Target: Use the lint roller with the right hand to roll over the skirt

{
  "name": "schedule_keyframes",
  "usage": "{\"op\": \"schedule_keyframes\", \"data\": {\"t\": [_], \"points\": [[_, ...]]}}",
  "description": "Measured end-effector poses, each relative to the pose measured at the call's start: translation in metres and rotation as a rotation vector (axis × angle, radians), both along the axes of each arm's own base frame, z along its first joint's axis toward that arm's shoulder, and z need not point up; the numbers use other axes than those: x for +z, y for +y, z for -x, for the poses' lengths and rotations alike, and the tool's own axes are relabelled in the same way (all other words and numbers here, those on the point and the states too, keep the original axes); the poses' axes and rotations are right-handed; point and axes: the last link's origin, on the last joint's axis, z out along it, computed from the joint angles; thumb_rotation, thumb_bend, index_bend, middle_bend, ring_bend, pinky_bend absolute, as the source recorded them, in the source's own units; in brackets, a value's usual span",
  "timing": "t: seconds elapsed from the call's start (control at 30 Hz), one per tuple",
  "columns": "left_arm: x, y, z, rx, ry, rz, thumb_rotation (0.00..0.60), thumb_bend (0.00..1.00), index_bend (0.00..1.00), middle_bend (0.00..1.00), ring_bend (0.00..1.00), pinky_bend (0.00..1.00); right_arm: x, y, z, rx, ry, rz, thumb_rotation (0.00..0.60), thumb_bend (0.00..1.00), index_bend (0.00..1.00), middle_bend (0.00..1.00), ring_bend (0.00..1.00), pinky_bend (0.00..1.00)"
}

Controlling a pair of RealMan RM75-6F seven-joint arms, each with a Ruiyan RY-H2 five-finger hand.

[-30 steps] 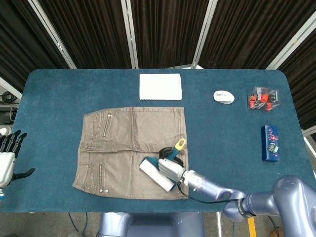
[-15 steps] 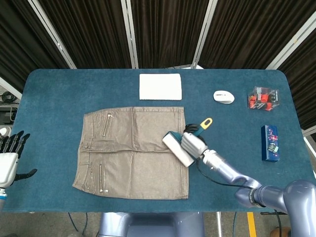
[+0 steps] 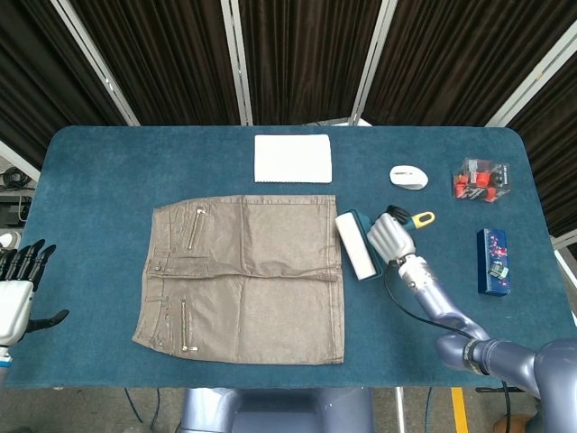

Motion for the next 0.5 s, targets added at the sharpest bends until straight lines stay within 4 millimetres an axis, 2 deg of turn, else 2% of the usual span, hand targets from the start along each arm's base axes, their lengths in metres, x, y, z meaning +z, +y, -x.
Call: {"op": "schedule_keyframes", "data": {"t": [0.1, 0.13, 0.17, 0.23, 0.27, 0.33, 0.4, 0.5], "points": [[0.003, -0.002, -0.002, -0.007, -0.008, -0.005, 0.600, 0.00, 0.00, 0.00, 0.00, 0.00, 0.001, -0.003, 0.006, -0.064, -0.014, 0.027, 0.600, 0.81, 0.54, 0.62, 0.57, 0.55], [0.003, -0.003, -0.002, -0.008, -0.010, -0.006, 0.600, 0.00, 0.00, 0.00, 0.00, 0.00, 0.001, -0.004, 0.008, -0.079, -0.015, 0.035, 0.600, 0.76, 0.52, 0.61, 0.56, 0.55], [0.004, -0.003, -0.002, -0.009, -0.011, -0.006, 0.600, 0.00, 0.00, 0.00, 0.00, 0.00, 0.001, -0.004, 0.009, -0.098, -0.019, 0.043, 0.600, 0.67, 0.48, 0.58, 0.53, 0.55], [0.005, -0.004, -0.003, -0.012, -0.014, -0.006, 0.600, 0.00, 0.00, 0.00, 0.00, 0.00, 0.000, -0.005, 0.012, -0.127, -0.032, 0.054, 0.600, 0.40, 0.32, 0.48, 0.45, 0.55], [0.005, -0.005, -0.003, -0.013, -0.015, -0.005, 0.600, 0.00, 0.00, 0.00, 0.00, 0.00, -0.001, -0.004, 0.013, -0.146, -0.045, 0.061, 0.600, 0.21, 0.22, 0.41, 0.39, 0.53], [0.005, -0.005, -0.003, -0.013, -0.018, -0.003, 0.600, 0.00, 0.00, 0.00, 0.00, 0.00, -0.001, -0.003, 0.014, -0.172, -0.064, 0.070, 0.600, 0.03, 0.12, 0.32, 0.30, 0.47], [0.006, -0.006, -0.004, -0.015, -0.021, -0.002, 0.600, 0.00, 0.00, 0.00, 0.00, 0.00, -0.002, -0.001, 0.015, -0.201, -0.092, 0.077, 0.600, 0.00, 0.08, 0.28, 0.27, 0.41], [0.006, -0.006, -0.004, -0.018, -0.025, -0.003, 0.600, 0.00, 0.00, 0.00, 0.00, 0.00, -0.003, 0.003, 0.013, -0.216, -0.125, 0.077, 0.600, 0.00, 0.06, 0.26, 0.27, 0.40]]}}
